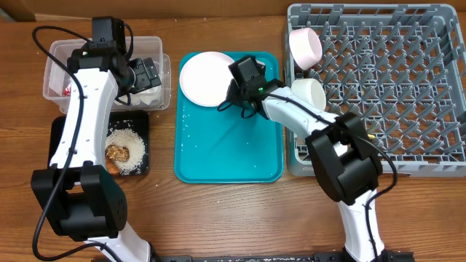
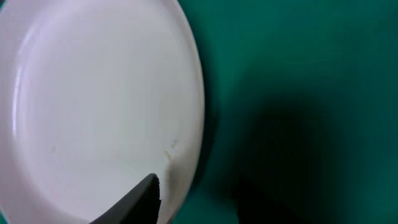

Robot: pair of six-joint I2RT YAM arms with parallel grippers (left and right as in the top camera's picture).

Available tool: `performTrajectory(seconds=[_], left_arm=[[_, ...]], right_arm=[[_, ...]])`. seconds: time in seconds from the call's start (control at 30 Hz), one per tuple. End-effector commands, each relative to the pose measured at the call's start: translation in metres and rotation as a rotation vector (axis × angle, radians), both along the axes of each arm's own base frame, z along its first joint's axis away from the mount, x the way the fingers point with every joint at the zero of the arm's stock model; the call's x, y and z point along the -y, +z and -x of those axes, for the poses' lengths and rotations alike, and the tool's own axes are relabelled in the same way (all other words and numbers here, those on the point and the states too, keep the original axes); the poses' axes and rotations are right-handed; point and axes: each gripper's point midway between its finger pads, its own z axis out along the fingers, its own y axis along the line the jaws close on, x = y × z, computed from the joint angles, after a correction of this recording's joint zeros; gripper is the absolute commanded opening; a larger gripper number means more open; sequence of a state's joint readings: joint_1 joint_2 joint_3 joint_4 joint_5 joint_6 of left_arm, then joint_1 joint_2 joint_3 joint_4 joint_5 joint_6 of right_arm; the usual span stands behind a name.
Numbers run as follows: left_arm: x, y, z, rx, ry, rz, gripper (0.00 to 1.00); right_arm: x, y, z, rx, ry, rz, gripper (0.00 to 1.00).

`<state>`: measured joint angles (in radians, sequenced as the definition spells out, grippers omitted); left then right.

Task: Sort waste into correct bins and load items into the dishwasher
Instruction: 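Reach right gripper to the pink plate on teal tray and grasp its rim, then lift the pink plate with right gripper and stand it upright in rack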

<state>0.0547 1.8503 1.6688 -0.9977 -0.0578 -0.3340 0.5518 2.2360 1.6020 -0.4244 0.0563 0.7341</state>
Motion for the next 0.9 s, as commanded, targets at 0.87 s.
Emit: performTrajectory(seconds=[0.87], left_arm=[[-0.003, 0.01, -0.004, 0.026, -0.009, -0.019, 1.0]], right_arm=[[0.032, 0.033, 0.064, -0.32, 0.132, 0.153, 0.04]])
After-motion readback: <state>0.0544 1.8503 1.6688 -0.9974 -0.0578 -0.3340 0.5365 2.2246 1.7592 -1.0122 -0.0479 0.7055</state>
